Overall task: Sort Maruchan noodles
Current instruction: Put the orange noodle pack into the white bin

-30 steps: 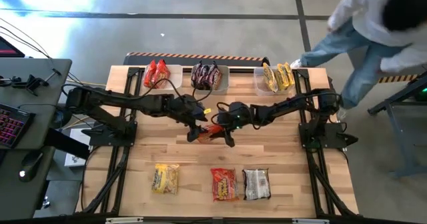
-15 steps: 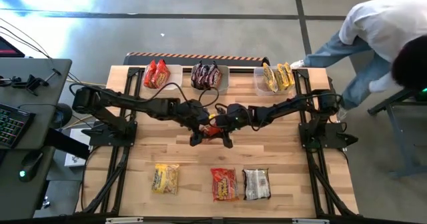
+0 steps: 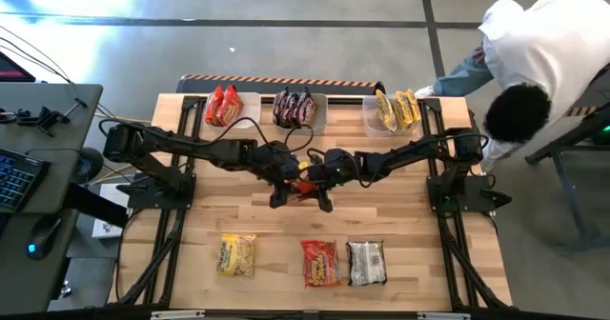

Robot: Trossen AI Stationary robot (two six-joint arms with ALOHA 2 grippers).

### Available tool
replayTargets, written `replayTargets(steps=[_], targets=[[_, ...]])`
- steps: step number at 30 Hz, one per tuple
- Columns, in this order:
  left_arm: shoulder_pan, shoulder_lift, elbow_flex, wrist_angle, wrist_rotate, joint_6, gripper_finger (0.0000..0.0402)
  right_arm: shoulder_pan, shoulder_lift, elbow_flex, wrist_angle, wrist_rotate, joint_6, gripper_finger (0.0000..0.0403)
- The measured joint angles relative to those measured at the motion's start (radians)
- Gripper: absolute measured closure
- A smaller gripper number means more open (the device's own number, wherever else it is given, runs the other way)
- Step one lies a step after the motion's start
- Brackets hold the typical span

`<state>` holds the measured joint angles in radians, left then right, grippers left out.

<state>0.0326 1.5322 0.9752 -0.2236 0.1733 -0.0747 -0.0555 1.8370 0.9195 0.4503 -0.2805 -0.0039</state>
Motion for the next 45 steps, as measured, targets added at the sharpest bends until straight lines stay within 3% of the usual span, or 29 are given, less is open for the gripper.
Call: replayTargets(steps=[14,19,25,32,37,42,45], targets=[[0.034,-0.051,0.002,-0.093,0.014,0.053,0.0331,0.005,-0.017,0.0,-0.011,0.052,0.003,0.0234],[0.067,-0.126,0.002,-0.155,0.016,0.053,0.0347,0.004,-0.098,0.0,-0.139,0.078,-0.015,0.0213],[0.121,-0.239,0.002,-0.247,-0.03,0.032,0.0352,0.002,-0.21,0.002,-0.327,0.2,-0.063,0.0211],[0.251,-0.329,0.072,-0.423,-0.161,-0.07,0.0353,-0.012,-0.248,-0.001,-0.504,0.33,-0.064,0.028],[0.389,-0.335,0.183,-0.617,-0.271,-0.107,0.0353,-0.012,-0.246,-0.001,-0.507,0.332,-0.049,0.0343],[0.566,-0.293,0.256,-0.758,-0.291,-0.11,0.0353,-0.008,-0.246,-0.001,-0.507,0.329,-0.049,0.0394],[0.673,-0.255,0.264,-0.754,-0.292,-0.087,0.0353,-0.008,-0.246,-0.001,-0.507,0.328,-0.047,0.0398]])
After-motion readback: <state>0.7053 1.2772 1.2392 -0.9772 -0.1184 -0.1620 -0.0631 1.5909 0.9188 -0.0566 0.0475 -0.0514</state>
